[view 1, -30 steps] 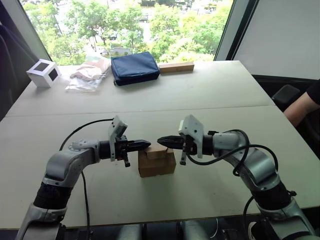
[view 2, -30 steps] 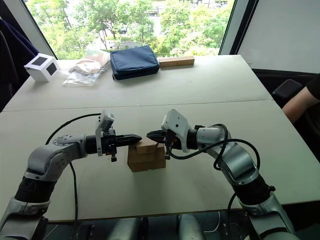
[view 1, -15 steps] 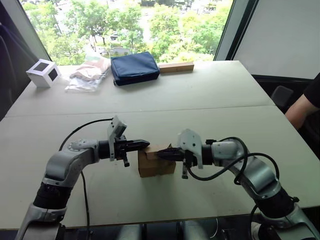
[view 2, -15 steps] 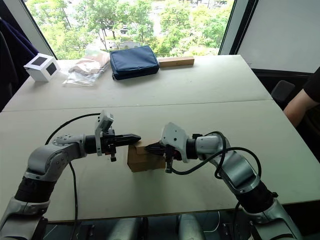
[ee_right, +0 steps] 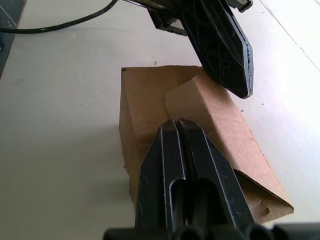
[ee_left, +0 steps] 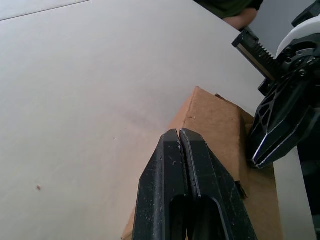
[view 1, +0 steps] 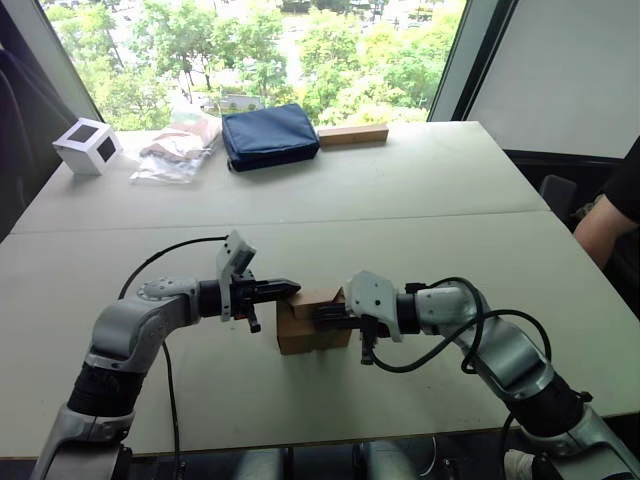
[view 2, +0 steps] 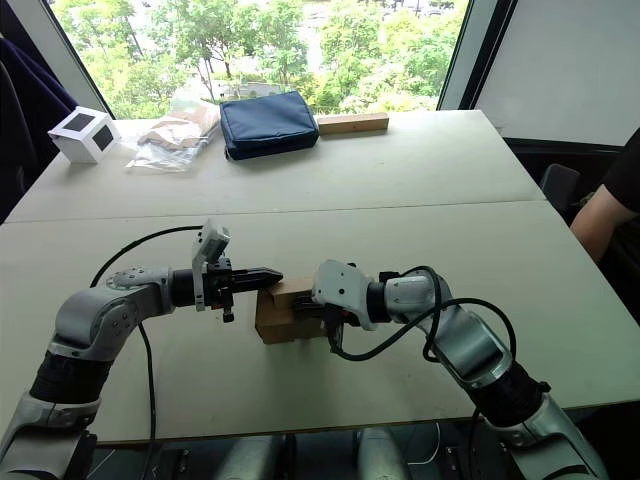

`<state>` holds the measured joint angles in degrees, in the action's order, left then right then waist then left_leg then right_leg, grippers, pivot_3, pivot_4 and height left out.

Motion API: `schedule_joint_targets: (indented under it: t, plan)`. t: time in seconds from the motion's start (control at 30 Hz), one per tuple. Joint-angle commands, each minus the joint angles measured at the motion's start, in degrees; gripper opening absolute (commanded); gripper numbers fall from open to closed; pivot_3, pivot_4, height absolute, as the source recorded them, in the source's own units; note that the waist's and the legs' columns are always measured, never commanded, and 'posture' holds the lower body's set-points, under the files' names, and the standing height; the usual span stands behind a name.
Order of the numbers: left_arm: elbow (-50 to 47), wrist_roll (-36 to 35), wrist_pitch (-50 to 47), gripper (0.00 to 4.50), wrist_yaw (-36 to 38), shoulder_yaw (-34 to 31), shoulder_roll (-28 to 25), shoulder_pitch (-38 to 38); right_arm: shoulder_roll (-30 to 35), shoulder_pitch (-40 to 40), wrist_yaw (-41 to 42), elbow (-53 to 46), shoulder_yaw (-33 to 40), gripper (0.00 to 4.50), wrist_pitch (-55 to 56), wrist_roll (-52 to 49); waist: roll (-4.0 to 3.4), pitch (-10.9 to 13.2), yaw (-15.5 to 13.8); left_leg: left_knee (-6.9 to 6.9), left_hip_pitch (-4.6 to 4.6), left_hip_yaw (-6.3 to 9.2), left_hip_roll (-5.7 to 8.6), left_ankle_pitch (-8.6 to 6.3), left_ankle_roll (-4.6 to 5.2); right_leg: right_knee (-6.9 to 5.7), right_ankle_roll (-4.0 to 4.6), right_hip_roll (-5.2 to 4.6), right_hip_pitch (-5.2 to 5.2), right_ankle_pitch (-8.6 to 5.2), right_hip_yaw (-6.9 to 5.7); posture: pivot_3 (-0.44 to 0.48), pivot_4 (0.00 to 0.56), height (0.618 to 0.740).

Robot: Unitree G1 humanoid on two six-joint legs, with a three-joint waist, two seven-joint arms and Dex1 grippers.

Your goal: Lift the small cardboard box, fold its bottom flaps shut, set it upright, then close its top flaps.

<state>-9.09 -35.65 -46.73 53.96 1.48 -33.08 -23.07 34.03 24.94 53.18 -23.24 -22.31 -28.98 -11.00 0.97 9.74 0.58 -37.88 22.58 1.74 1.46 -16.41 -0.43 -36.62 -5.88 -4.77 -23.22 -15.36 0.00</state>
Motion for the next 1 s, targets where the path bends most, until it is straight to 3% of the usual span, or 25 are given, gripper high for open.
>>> schedule_joint_targets:
  t: [0.03,0.73,1.0]
  plan:
    - [-0.08,0.11,1.59,0.02,1.14,0.25,-0.08,0.63,0.30,0.82,0.07,1.11,-0.81,0.00,2.40,2.49,0.00,0.00,0.02,0.00,0.00,0.00,0.00,0.00,0.00,0.00,0.00,0.00,0.00,0.00,0.00,0.000,0.150,0.737]
    - [-1.76,0.01,2.06,0.02,0.86,0.50,-0.27,1.50,-1.69,1.10,-0.83,4.59,-1.19,0.00,6.49,6.02,0.00,0.00,0.01,0.00,-0.05,0.00,0.00,0.00,-0.01,0.00,0.00,0.00,0.05,0.00,0.00,0.000,0.150,0.737]
    - [-3.29,2.96,2.95,0.02,2.22,3.64,-3.11,0.09,-1.34,-0.04,1.88,0.87,2.70,0.00,2.37,-0.68,0.00,0.00,-0.01,0.00,-0.05,0.01,0.00,0.00,-0.01,0.00,0.00,-0.01,0.06,0.00,0.00,0.000,0.150,0.737]
